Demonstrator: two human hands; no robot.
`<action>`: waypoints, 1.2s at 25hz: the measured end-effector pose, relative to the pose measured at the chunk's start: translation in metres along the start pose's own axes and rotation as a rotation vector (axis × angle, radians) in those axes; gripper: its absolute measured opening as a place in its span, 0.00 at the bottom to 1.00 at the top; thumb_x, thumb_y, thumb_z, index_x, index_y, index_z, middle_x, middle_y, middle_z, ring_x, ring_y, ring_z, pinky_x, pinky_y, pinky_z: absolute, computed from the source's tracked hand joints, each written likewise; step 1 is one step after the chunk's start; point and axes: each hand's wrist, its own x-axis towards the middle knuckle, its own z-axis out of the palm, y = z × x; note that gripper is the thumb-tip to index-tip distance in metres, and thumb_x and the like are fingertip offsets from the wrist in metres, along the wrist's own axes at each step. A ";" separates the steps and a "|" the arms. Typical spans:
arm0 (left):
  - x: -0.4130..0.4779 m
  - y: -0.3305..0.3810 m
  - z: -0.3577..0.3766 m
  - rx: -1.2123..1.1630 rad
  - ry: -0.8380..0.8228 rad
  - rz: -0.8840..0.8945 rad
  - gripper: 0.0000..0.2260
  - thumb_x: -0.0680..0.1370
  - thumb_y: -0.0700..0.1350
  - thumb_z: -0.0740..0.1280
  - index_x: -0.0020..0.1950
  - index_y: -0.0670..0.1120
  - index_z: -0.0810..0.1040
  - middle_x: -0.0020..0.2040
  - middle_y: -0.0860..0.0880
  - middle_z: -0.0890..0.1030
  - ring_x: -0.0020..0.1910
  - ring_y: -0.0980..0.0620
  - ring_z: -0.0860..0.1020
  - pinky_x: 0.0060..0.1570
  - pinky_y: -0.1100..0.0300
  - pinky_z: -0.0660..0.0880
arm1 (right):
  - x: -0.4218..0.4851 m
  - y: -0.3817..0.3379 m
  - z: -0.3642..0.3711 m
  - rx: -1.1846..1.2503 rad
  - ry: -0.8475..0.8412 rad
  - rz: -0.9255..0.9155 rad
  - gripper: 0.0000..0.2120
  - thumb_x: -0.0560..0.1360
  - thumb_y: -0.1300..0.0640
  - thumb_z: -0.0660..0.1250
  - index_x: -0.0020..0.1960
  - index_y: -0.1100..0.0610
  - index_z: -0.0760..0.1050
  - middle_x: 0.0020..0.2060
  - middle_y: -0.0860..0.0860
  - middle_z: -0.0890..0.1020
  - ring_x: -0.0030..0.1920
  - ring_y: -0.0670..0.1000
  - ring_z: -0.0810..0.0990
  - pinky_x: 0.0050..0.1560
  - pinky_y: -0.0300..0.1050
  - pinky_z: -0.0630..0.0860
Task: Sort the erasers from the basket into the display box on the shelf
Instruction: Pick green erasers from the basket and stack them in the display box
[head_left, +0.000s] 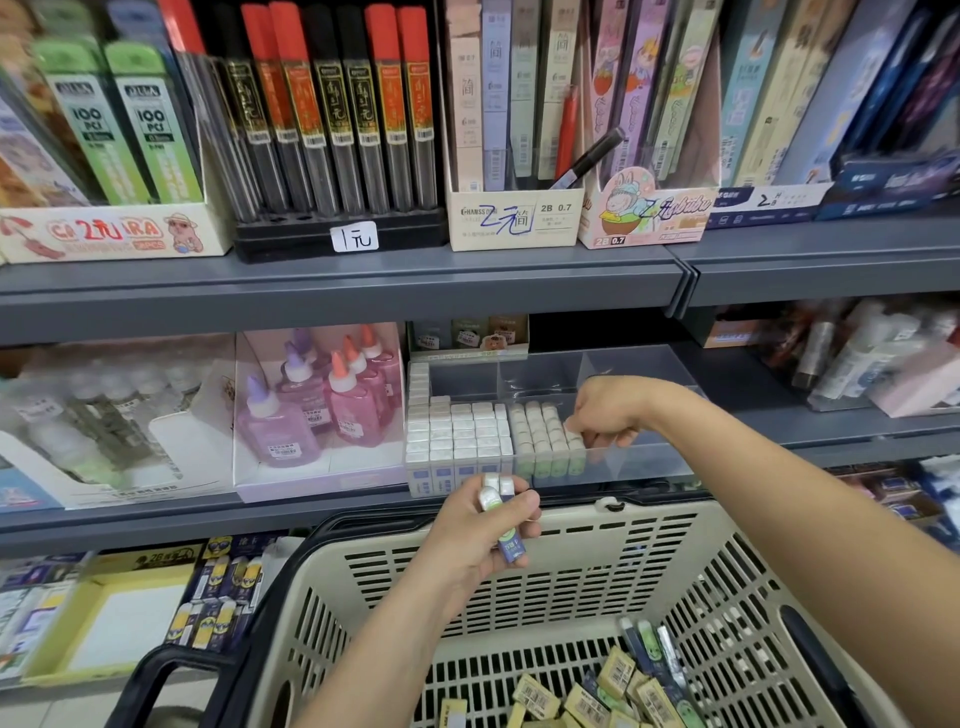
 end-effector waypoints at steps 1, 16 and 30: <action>0.000 0.000 0.000 -0.003 -0.001 -0.001 0.08 0.72 0.42 0.72 0.49 0.46 0.76 0.36 0.49 0.82 0.35 0.53 0.81 0.29 0.61 0.75 | 0.000 -0.001 0.000 0.018 -0.019 0.013 0.13 0.77 0.60 0.59 0.53 0.68 0.77 0.43 0.60 0.85 0.39 0.54 0.74 0.28 0.40 0.66; -0.001 0.012 0.016 -0.155 -0.163 0.002 0.13 0.73 0.33 0.67 0.57 0.41 0.74 0.40 0.45 0.84 0.39 0.49 0.83 0.39 0.56 0.80 | -0.063 0.014 0.020 -0.111 0.332 -0.517 0.12 0.77 0.55 0.61 0.58 0.50 0.77 0.48 0.46 0.82 0.48 0.44 0.79 0.47 0.35 0.70; 0.014 0.021 0.016 -0.120 0.082 0.025 0.07 0.77 0.34 0.63 0.52 0.41 0.77 0.38 0.45 0.84 0.40 0.49 0.84 0.37 0.60 0.79 | -0.039 0.035 -0.013 0.458 0.585 -0.382 0.04 0.70 0.57 0.73 0.39 0.55 0.78 0.33 0.49 0.84 0.38 0.49 0.83 0.40 0.42 0.78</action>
